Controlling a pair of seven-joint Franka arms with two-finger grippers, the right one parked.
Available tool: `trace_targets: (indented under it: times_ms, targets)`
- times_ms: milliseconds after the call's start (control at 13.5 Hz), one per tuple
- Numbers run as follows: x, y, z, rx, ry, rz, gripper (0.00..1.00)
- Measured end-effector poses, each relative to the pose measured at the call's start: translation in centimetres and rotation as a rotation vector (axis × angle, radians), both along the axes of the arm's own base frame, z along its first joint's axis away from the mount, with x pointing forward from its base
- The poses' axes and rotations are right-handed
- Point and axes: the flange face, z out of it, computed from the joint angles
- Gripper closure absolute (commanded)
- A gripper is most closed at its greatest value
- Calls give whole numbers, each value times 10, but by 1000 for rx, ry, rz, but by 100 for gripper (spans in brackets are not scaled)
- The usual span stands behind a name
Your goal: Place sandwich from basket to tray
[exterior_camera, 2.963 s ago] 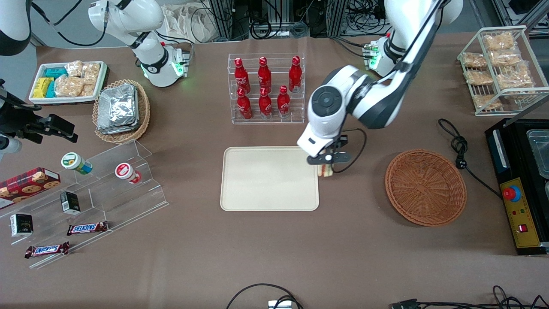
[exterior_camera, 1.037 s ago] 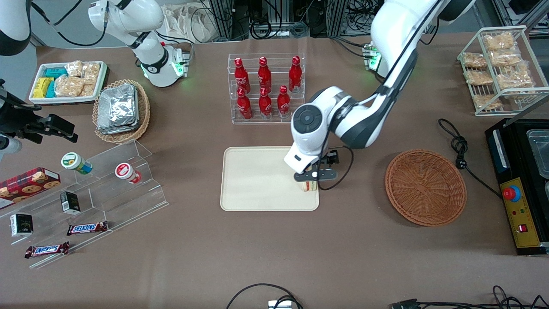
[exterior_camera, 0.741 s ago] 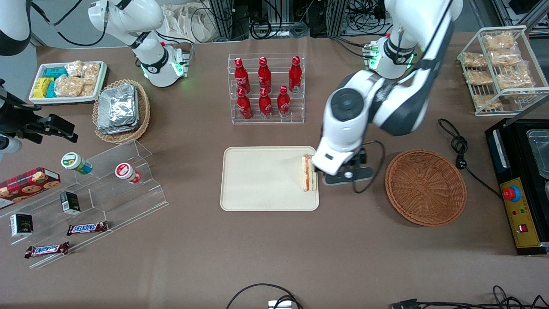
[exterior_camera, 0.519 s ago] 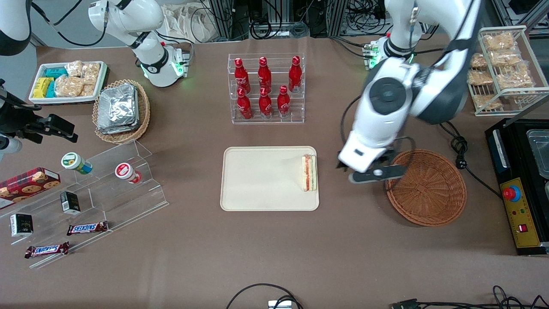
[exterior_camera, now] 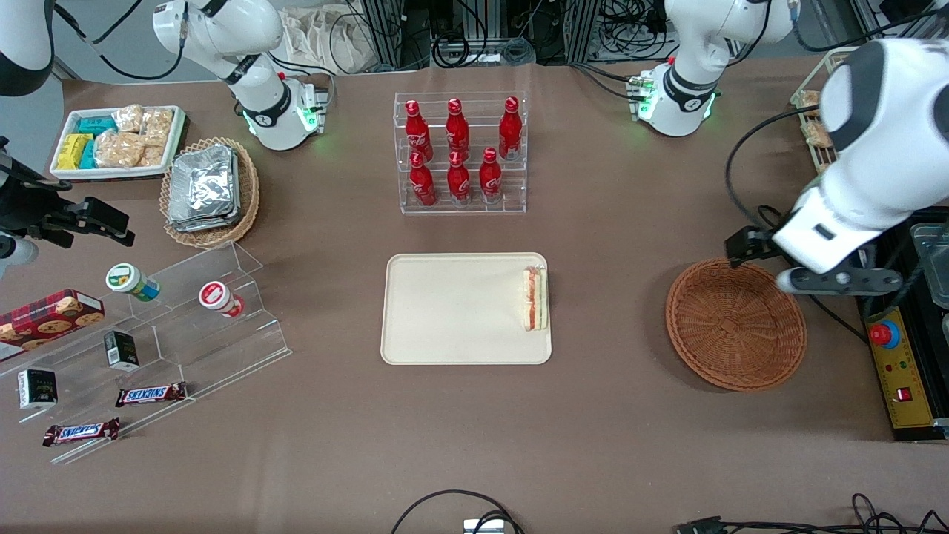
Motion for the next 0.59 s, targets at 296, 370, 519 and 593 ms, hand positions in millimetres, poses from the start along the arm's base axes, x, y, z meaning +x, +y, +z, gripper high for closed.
trace_targets:
  times_ms: [296,370,519,593]
  targets:
    - [-3,15,1,0,32,6,0]
    - [-2,18,2,-5,30,8,0]
    - [-1,21,6,-12,23,10,0]
    - [-1,22,7,-13,22,12,0]
